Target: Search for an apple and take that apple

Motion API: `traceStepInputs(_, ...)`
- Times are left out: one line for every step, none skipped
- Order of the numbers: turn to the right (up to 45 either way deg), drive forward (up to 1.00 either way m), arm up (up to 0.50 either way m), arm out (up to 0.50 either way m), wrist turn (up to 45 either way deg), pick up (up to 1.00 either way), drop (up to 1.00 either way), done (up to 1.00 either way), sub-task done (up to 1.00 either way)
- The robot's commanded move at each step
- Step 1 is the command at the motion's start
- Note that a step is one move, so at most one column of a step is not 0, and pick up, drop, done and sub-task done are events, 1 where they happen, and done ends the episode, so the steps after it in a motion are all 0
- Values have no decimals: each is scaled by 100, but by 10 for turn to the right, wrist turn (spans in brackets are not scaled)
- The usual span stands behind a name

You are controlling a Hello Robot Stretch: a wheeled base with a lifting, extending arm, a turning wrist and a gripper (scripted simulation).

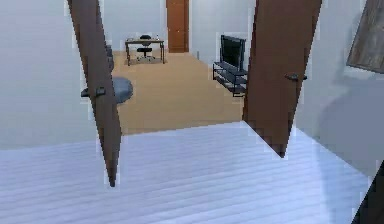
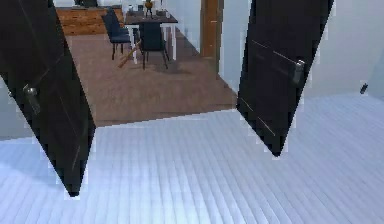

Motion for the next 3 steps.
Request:
traceStepInputs(0,100,0,0,0,0,0,0,0)
traceStepInputs(0,100,0,0,0,0,0,0,0)
traceStepInputs(0,100,0,0,0,0,0,0,0)
